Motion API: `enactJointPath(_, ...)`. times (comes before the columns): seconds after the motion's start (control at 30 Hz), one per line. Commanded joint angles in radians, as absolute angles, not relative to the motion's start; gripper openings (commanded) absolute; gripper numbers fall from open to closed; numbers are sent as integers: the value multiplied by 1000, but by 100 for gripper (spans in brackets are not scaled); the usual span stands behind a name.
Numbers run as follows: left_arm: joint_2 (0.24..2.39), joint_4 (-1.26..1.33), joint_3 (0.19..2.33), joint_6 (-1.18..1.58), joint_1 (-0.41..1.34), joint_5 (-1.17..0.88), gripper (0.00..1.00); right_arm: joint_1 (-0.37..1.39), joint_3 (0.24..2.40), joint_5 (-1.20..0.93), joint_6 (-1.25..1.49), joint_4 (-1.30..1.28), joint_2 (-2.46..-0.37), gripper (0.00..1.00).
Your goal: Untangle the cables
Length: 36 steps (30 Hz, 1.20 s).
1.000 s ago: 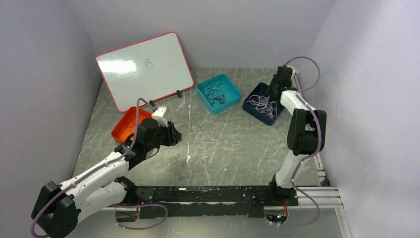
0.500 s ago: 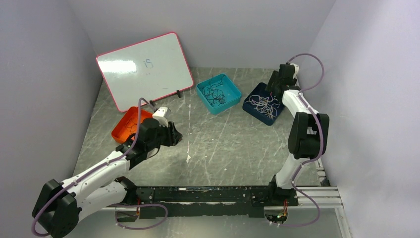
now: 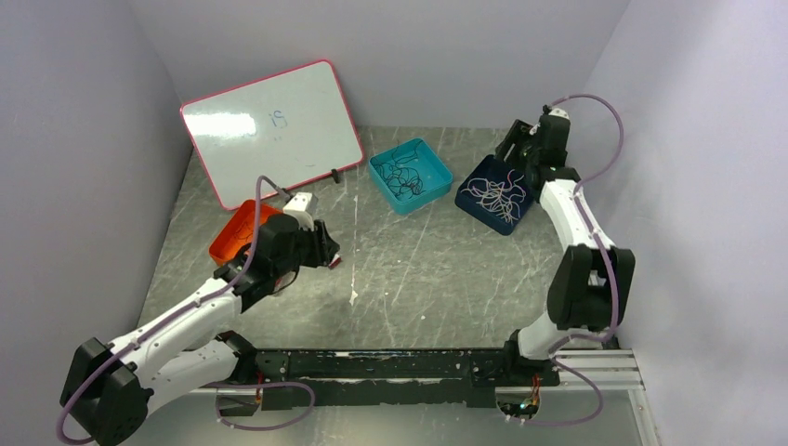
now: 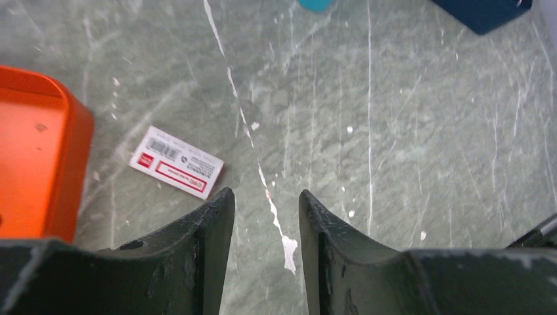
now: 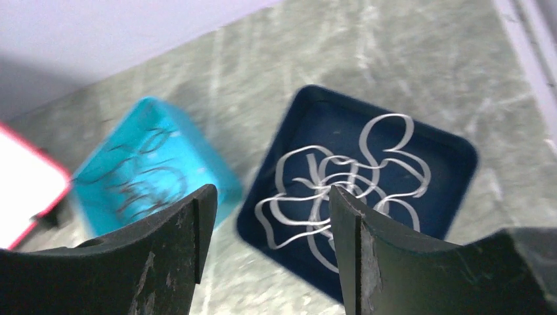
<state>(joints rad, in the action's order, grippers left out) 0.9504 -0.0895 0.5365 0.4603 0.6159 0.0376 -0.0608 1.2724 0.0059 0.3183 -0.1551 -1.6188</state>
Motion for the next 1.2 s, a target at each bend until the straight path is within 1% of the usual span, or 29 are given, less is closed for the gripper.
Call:
enactJointPath(0.0,929,-201,661,444,610,179,47,-54,1241,-276,418,-111,-1466,69)
enactJointPath(0.03,920,-219,679,443,611,209,48,-46,1237,-299,419,-126,-1441,72)
enactJointPath(0.2,877,-269,752,433,610,294,58,-13,1149,-334,430,-182,-1284,81)
enactJointPath(0.27,869,-290,775,431,610,310,63,10,1106,-334,423,-199,-1221,89)
enactJointPath(0.3,864,-300,784,430,610,316,73,40,1090,-327,413,-212,-1192,97)
enactJointPath(0.33,859,-309,792,427,610,317,77,72,1078,-311,401,-227,-1169,99)
enactJointPath(0.43,839,-331,800,432,610,322,86,202,1042,-208,366,-253,-1099,100)
enactJointPath(0.47,829,-329,795,430,609,318,91,245,1028,-162,362,-256,-1083,100)
enactJointPath(0.53,808,-312,779,414,611,295,98,326,972,-96,358,-250,-1055,100)
enactJointPath(0.57,795,-293,767,399,609,274,100,370,945,-65,354,-234,-1039,100)
enactJointPath(0.73,752,-288,728,427,610,293,100,554,775,36,322,-99,-985,100)
enactJointPath(0.8,740,-296,715,447,610,327,100,599,723,57,324,-49,-994,100)
enactJointPath(0.97,701,-299,689,467,609,366,100,673,725,111,353,-34,-1106,100)
enactJointPath(1.17,663,-321,668,473,610,413,100,720,691,186,350,32,-1124,100)
